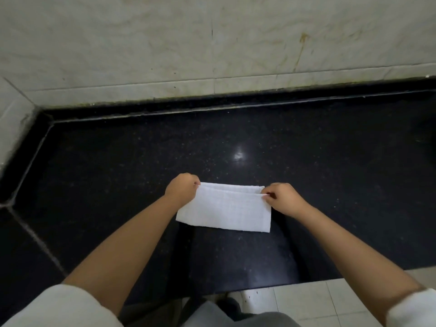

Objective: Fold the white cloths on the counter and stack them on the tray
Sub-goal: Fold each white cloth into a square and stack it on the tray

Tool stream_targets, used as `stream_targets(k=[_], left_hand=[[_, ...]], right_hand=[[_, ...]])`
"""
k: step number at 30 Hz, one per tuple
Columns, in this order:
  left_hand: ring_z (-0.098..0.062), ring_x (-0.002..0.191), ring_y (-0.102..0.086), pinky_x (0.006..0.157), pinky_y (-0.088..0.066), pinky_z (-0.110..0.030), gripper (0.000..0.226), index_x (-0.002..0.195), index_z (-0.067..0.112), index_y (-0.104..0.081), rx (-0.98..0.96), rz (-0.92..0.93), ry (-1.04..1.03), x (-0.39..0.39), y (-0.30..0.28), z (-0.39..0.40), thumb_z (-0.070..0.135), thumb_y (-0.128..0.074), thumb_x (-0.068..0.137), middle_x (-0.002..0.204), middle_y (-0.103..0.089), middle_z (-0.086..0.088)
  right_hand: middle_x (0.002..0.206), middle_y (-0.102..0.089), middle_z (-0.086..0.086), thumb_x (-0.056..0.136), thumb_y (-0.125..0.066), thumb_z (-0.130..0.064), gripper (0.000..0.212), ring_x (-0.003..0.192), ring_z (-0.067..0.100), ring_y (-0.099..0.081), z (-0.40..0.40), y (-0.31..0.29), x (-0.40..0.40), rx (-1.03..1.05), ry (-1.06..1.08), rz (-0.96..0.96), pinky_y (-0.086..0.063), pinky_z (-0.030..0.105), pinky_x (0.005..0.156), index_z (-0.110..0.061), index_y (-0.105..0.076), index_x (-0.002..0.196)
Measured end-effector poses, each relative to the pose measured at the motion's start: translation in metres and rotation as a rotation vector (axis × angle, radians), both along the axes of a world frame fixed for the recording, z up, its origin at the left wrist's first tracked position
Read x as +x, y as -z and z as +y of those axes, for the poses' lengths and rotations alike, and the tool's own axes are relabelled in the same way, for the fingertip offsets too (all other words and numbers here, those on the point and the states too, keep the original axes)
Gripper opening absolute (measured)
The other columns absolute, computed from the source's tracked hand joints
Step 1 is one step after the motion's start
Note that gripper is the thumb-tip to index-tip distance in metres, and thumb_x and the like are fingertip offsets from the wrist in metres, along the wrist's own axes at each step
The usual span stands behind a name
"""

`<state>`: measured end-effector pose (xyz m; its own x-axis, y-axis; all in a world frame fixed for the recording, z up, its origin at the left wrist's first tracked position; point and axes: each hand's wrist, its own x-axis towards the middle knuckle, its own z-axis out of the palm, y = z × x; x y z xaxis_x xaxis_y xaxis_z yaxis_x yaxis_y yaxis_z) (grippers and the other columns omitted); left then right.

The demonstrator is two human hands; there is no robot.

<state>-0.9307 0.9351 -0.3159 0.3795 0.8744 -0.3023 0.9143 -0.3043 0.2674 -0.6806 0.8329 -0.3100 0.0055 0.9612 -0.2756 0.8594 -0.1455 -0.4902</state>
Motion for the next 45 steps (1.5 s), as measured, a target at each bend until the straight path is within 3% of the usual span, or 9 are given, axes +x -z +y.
stream_targets(k=[9,18,23,27,30,33,38,41,45], left_hand=[[-0.021,0.100,-0.054,0.084,-0.048,-0.030,0.024,0.110,0.008,-0.060,0.073,0.127,0.008,0.003,0.024,0.020,0.009,-0.043,0.094,0.112,-0.055,-0.008],[-0.021,0.114,-0.048,0.088,-0.047,-0.030,0.030,0.120,0.010,-0.059,0.146,0.163,0.085,-0.012,0.041,0.010,0.009,-0.044,0.094,0.128,-0.052,-0.005],[-0.028,0.080,-0.063,0.060,-0.050,-0.031,0.012,0.086,0.001,-0.070,0.198,0.176,0.119,-0.016,0.042,0.004,-0.001,-0.071,0.074,0.091,-0.066,-0.012],[-0.022,0.102,-0.052,0.077,-0.042,-0.028,0.021,0.111,0.006,-0.058,0.208,0.266,0.162,-0.009,0.036,0.006,0.011,-0.048,0.093,0.113,-0.054,-0.009],[-0.018,0.104,-0.048,0.077,-0.040,-0.025,0.021,0.109,0.009,-0.058,0.180,0.293,0.210,-0.007,0.028,0.009,0.013,-0.043,0.094,0.115,-0.050,-0.007],[-0.023,0.101,-0.050,0.076,-0.044,-0.032,0.023,0.105,0.006,-0.063,0.161,0.124,0.137,-0.011,0.005,0.015,0.015,-0.046,0.093,0.110,-0.052,-0.010],[-0.034,0.073,-0.058,0.062,-0.049,-0.039,0.023,0.075,0.003,-0.062,0.527,-0.266,0.160,-0.031,-0.054,0.021,0.019,-0.046,0.077,0.079,-0.059,-0.017],[-0.032,0.065,-0.057,0.056,-0.048,-0.037,0.023,0.071,0.004,-0.059,0.591,-0.252,0.234,-0.044,-0.059,0.006,0.019,-0.041,0.071,0.073,-0.060,-0.014],[-0.029,0.058,-0.060,0.052,-0.048,-0.032,0.011,0.062,0.011,-0.060,0.406,-0.096,0.382,-0.057,-0.012,-0.030,0.018,-0.069,0.061,0.066,-0.062,-0.008]], right_hand=[[0.114,-0.056,0.009,0.089,-0.044,-0.003,0.028,0.111,0.026,-0.049,0.032,0.022,-0.010,0.010,0.102,-0.149,-0.048,0.034,0.086,-0.005,-0.068,0.105],[0.114,-0.052,0.012,0.090,-0.041,0.001,0.030,0.107,0.027,-0.048,0.028,0.032,-0.018,-0.014,0.068,-0.292,-0.044,0.030,0.077,-0.004,-0.058,0.114],[0.114,-0.050,0.015,0.089,-0.040,0.004,0.029,0.101,0.028,-0.052,0.031,0.029,-0.021,-0.028,0.094,-0.288,-0.042,0.028,0.073,-0.001,-0.058,0.111],[0.105,-0.049,0.013,0.087,-0.040,0.005,0.024,0.097,0.028,-0.054,0.031,0.026,-0.021,-0.058,0.081,-0.284,-0.037,0.026,0.066,0.001,-0.060,0.099],[0.106,-0.051,0.013,0.086,-0.044,-0.002,0.021,0.095,0.028,-0.055,0.031,0.018,-0.017,-0.084,0.101,-0.232,-0.041,0.028,0.065,0.001,-0.062,0.096],[0.105,-0.057,0.015,0.082,-0.052,-0.009,0.019,0.096,0.029,-0.057,0.035,-0.009,-0.009,0.012,0.126,-0.180,-0.044,0.029,0.071,-0.002,-0.065,0.094],[0.083,-0.064,0.019,0.075,-0.050,-0.020,0.027,0.081,0.034,-0.060,0.038,-0.065,0.000,0.506,0.064,-0.085,-0.043,0.032,0.073,-0.001,-0.067,0.081],[0.076,-0.064,0.016,0.071,-0.043,-0.022,0.030,0.072,0.033,-0.059,0.025,-0.063,0.000,0.677,0.010,-0.043,-0.039,0.029,0.069,-0.001,-0.065,0.075],[0.073,-0.065,0.014,0.053,-0.070,0.002,0.016,0.069,0.035,-0.063,-0.010,-0.005,-0.012,0.568,-0.069,-0.204,-0.051,0.034,0.062,-0.004,-0.066,0.067]])
